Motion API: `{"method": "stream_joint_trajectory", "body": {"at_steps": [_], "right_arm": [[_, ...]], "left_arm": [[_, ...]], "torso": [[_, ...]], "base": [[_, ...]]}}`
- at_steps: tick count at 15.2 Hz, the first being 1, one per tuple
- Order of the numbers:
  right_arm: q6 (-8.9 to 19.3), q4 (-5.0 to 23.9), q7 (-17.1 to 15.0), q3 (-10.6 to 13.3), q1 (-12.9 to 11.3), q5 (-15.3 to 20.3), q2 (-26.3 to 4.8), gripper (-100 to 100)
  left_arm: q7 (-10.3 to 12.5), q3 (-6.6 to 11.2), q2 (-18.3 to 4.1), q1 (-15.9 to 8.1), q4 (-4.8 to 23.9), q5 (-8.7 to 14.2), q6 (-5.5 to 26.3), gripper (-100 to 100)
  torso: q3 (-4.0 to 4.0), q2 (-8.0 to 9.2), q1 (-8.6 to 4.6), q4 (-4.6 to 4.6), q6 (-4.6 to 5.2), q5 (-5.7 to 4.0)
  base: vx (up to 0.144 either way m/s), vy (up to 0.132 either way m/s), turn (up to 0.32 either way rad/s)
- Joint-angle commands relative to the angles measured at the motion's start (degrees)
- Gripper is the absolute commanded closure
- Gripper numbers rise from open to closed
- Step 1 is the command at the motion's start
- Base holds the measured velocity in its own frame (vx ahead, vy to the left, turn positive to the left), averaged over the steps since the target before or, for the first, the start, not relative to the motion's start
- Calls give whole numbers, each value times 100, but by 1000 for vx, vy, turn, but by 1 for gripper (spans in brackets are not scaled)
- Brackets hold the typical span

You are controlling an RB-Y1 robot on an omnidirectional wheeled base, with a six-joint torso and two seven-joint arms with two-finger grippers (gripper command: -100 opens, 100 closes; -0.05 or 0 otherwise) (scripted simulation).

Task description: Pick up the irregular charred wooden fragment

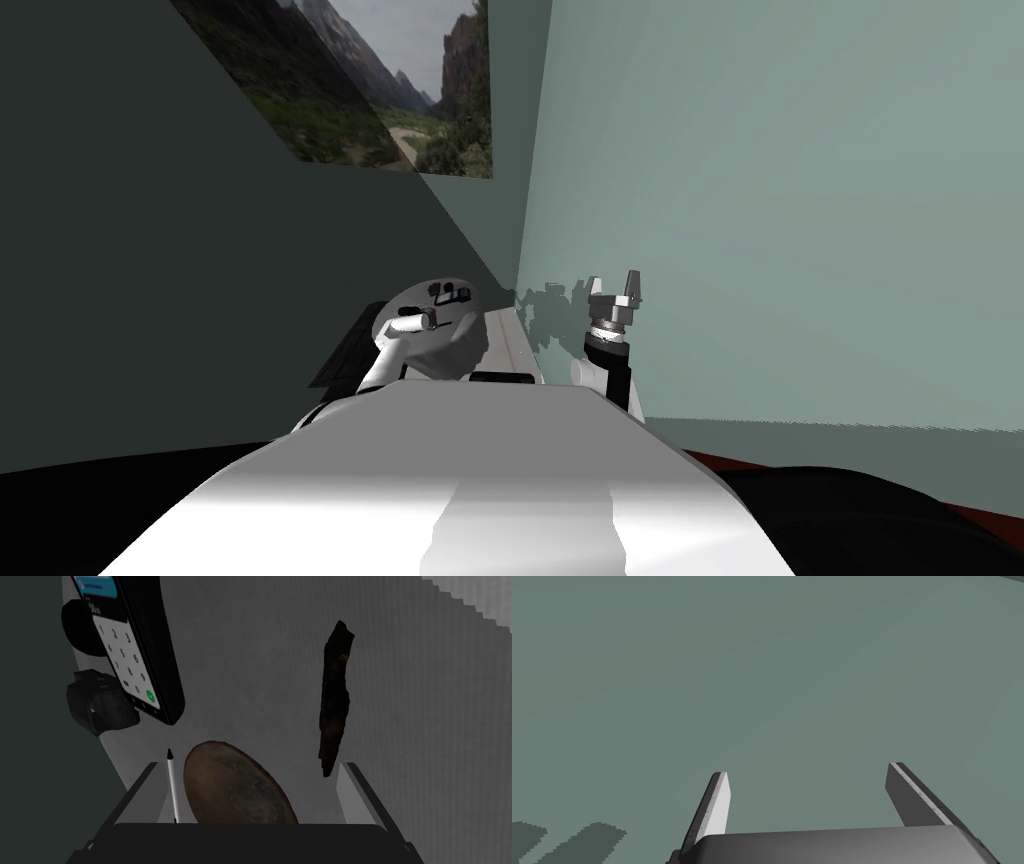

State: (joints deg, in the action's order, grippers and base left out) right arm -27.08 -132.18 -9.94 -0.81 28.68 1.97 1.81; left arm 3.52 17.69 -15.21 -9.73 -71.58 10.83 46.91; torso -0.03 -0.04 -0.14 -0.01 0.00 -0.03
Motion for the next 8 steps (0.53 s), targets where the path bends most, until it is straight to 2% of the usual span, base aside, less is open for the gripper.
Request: {"method": "stream_joint_trajectory", "body": {"at_steps": [1,5,6,7,8], "right_arm": [[0,0,0,0,0,0,0,0],[0,0,0,0,0,0,0,0],[0,0,0,0,0,0,0,0],[0,0,0,0,0,0,0,0],[0,0,0,0,0,0,0,0]], "left_arm": [[7,52,68,-77,176,11,249,-100],[9,114,181,-153,490,32,550,-100],[31,91,168,-147,389,-5,461,-100],[74,68,201,-219,622,-52,324,-100],[89,59,210,-243,694,-68,269,-100]], "torso": [[0,0,0,0,0,0],[-3,-5,-2,-1,0,-1],[-3,-5,0,-1,-1,0],[-2,-3,4,-1,-2,0],[0,0,12,0,-1,1]], "base": [[26,-36,-54],[33,-33,-55],[22,-16,-10],[13,12,-5],[14,34,-14]]}}
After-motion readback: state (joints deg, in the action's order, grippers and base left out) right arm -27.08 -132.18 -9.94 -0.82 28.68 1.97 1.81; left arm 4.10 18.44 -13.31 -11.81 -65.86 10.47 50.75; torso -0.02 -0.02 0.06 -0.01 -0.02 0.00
